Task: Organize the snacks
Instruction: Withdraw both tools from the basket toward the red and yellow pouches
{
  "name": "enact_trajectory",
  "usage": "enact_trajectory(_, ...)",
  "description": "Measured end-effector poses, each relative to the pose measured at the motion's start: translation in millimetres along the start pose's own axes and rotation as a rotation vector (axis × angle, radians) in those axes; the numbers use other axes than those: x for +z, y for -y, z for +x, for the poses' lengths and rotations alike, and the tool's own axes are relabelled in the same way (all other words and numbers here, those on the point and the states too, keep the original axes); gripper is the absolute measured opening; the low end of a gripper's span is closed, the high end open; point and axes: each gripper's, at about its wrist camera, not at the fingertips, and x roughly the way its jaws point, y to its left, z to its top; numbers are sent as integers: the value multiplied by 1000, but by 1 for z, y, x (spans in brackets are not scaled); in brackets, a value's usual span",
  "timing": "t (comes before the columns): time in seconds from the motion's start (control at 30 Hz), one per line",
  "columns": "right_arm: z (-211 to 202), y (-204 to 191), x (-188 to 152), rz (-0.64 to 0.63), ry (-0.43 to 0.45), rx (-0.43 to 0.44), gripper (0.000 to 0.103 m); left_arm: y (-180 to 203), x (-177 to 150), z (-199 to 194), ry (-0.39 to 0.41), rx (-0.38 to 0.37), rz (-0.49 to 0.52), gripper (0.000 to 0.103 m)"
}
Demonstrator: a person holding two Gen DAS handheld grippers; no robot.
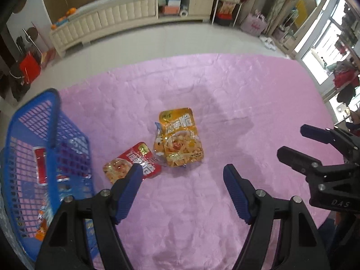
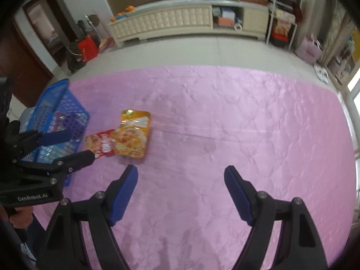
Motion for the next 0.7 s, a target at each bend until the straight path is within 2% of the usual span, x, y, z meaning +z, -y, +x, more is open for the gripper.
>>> enact_trajectory(0.17,26,18,8,50,-51,9,83,1,16,33,-49,29,7,72)
enact_trajectory(0.37,43,29,17,65,-58,13,83,5,32,64,-82,39,27,72)
enact_trajectory(0.53,54,36,20,76,-64,22,83,5,44,89,-113,55,1,72)
enact_trajectory(0.7,63,43,17,75,-93,20,83,10,45,107,-137,79,0,72)
